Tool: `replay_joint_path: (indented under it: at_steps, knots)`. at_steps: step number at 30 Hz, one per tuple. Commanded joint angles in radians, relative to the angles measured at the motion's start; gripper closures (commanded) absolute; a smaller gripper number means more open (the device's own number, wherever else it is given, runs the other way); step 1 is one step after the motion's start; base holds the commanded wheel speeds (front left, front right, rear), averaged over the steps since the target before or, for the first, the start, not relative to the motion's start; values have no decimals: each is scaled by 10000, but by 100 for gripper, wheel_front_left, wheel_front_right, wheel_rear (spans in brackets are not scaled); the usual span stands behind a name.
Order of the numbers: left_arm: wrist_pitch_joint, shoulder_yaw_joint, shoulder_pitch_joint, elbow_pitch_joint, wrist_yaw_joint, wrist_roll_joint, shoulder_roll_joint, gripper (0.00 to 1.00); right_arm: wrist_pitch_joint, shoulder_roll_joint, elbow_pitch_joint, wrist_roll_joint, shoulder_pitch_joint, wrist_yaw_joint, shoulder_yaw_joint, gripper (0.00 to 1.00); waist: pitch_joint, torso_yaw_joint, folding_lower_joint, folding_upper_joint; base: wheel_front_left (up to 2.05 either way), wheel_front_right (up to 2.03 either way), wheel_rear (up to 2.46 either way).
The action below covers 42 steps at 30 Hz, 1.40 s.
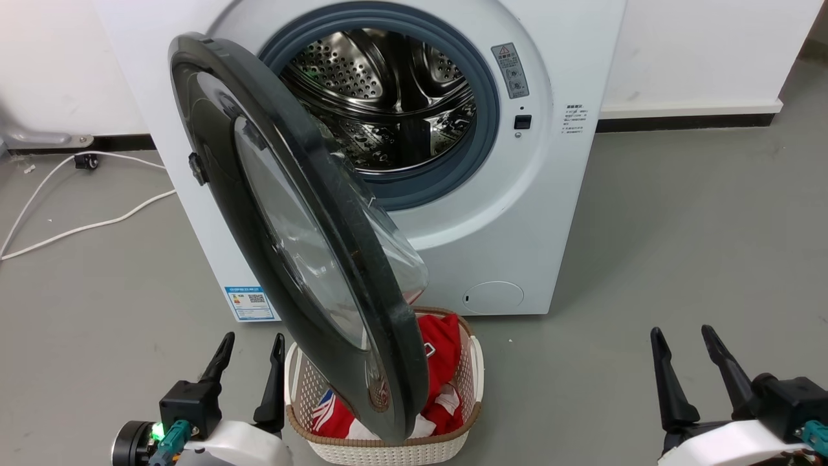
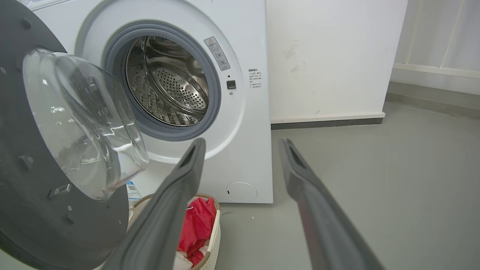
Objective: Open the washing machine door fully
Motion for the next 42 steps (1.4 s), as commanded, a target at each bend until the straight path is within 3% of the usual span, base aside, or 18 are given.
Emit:
replay_joint_path:
  at_steps: [1, 15, 17, 18, 28, 42]
  knots:
    - [28, -5, 103, -17, 51, -62, 50, 0, -90, 22, 98, 22, -126, -3, 66, 0, 2, 18, 0, 0, 0, 0, 0]
    - [161, -121, 15, -53, 148, -148, 109, 0, -254, -180, 444, -283, -349, -3, 179, 0, 59, 48, 0, 0, 0, 0, 0]
    - [204, -143, -3, -56, 150, -165, 126, 76, -229, -184, 442, -373, -353, -3, 177, 0, 69, 47, 0, 0, 0, 0, 0]
    - [223, -155, -14, -63, 148, -177, 133, 100, -218, -190, 436, -423, -352, -3, 173, 0, 75, 48, 0, 0, 0, 0, 0]
    - [464, 44, -321, -659, 471, -344, 100, 100, -174, -157, 336, -600, -203, -3, 86, 0, 22, 105, 0, 0, 0, 0, 0]
    - [624, 28, -2283, -4177, 1059, 115, 24, 100, -68, -184, 176, -773, -38, -3, -156, 0, -22, 227, 0, 0, 0, 0, 0]
